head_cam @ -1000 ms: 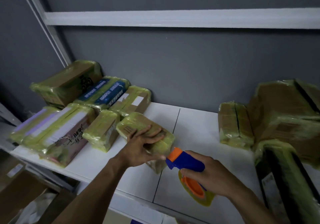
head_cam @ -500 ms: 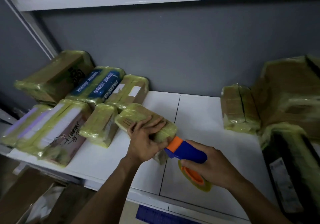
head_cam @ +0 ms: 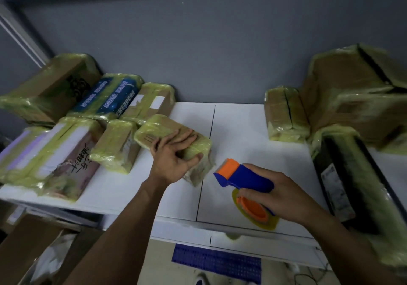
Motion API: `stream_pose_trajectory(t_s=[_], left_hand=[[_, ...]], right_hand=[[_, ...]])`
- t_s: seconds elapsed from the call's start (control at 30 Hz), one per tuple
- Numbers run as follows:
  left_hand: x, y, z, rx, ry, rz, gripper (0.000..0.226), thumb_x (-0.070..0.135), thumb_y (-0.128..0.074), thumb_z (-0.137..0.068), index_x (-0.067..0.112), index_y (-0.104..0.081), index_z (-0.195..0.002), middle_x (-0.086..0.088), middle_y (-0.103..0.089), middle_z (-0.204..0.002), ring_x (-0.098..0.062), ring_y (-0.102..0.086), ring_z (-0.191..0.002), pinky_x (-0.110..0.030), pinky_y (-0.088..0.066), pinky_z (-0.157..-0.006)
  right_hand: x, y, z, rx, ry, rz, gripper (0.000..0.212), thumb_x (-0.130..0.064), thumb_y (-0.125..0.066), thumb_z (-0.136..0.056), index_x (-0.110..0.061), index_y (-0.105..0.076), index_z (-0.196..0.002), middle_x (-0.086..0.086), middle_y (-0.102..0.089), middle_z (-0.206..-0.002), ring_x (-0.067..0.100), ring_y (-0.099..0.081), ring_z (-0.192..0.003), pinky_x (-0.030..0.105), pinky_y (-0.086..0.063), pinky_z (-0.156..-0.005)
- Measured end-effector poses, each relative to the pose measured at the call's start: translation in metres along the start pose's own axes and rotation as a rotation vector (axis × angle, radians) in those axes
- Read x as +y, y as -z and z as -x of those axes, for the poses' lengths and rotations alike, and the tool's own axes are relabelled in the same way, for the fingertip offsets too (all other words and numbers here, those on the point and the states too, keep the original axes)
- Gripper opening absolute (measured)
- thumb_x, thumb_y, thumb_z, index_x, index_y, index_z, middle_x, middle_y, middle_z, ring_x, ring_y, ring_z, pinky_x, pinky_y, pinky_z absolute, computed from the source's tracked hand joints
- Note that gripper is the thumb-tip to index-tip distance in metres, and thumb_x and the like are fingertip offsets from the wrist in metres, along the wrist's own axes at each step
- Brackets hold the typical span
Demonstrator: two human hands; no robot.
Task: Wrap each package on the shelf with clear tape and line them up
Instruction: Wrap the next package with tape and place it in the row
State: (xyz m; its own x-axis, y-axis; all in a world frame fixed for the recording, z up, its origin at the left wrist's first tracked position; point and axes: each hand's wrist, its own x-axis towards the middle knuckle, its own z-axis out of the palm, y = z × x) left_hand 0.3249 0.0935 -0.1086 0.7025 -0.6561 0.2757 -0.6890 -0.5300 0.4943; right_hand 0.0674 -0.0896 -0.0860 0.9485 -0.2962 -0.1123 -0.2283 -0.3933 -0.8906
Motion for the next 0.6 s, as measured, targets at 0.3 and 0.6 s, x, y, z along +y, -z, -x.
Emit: stream_pose_trajectory(t_s=[0.3, 0.6], left_hand=[[0.006, 0.001, 0.003, -0.027, -0.002, -0.05, 0.071, 0.081, -0.051, -0.073, 0.054, -0.052, -0.139, 0.039, -0.036, -0.149, 0.002, -0.021, -0.149, -0.05, 0.001, -0.121], [0.025, -0.004, 0.02, 0.01, 0.022, -0.161, 0.078, 0.071, -0.061, -0.075, 0.04, -0.05, -0.146, 0.012, -0.035, -0.16, -0.028, -0.024, -0.147, -0.065, -0.005, -0.119]], right_hand=[[0.01, -0.016, -0.001, 0.036, -0.058, 0.041, 0.045, -0.054, -0.073, -0.082, -0.067, -0.056, -0.122, -0.025, -0.073, -0.106, -0.001, -0.07, -0.094, 0.033, -0.061, -0.087], [0.005, -0.04, -0.033, 0.063, -0.077, 0.118, 0.041, -0.067, -0.067, -0.077, -0.065, -0.055, -0.116, -0.026, -0.071, -0.1, -0.002, -0.068, -0.09, 0.035, -0.062, -0.082]])
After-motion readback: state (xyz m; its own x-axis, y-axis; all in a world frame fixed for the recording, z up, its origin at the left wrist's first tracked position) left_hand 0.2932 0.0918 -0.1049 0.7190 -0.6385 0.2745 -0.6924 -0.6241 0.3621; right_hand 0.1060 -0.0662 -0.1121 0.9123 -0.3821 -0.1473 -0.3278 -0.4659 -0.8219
